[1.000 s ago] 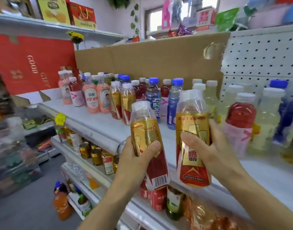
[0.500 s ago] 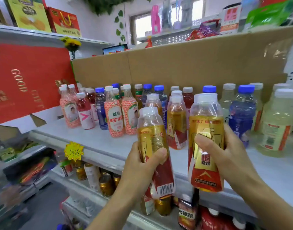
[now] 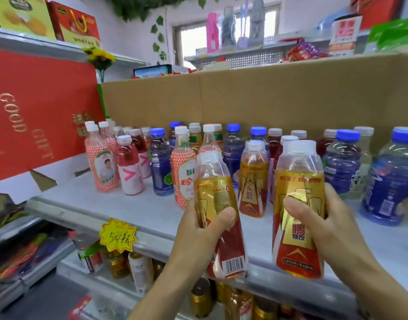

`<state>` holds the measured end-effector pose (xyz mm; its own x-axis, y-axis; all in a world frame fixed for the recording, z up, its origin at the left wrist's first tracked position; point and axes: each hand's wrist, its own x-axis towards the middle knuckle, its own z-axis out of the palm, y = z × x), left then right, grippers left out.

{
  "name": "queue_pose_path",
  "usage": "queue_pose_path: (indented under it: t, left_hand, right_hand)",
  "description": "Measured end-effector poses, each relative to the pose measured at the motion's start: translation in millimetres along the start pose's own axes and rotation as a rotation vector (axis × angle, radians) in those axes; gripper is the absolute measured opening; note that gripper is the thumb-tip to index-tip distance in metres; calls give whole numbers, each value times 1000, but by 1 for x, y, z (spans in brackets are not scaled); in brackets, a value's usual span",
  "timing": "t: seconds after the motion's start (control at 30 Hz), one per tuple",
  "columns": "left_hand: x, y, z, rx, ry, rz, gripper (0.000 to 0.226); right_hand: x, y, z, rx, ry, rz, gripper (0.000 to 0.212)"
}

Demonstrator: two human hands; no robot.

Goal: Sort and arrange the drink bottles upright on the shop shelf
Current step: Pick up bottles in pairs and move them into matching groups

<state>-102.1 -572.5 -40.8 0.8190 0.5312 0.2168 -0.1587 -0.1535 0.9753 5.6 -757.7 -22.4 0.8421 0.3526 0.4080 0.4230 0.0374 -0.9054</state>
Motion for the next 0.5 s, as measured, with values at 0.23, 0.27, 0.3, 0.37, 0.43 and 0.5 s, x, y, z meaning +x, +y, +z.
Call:
queue_pose_path:
  t: [0.23, 0.27, 0.3, 0.37, 0.43, 0.5]
  left_hand:
    - [26, -3, -8, 4, 17, 36, 62]
    - [30, -4, -9, 5, 20, 40, 63]
    - [34, -5, -10, 5, 23, 43, 64]
    - [43, -7, -10, 1, 27, 51, 63]
    - [49, -10, -10, 2, 25, 58, 60]
    - [54, -14, -11, -7, 4, 80, 58]
  right_hand:
    - [19, 6, 21, -8, -13, -20, 39]
    - [22, 7, 24, -11, -16, -22, 39]
    - [24, 7, 26, -15, -18, -24, 39]
    - [27, 8, 30, -26, -17, -27, 40]
    - [28, 10, 33, -54, -7, -25, 40]
    - [28, 12, 37, -81, 14, -21, 47]
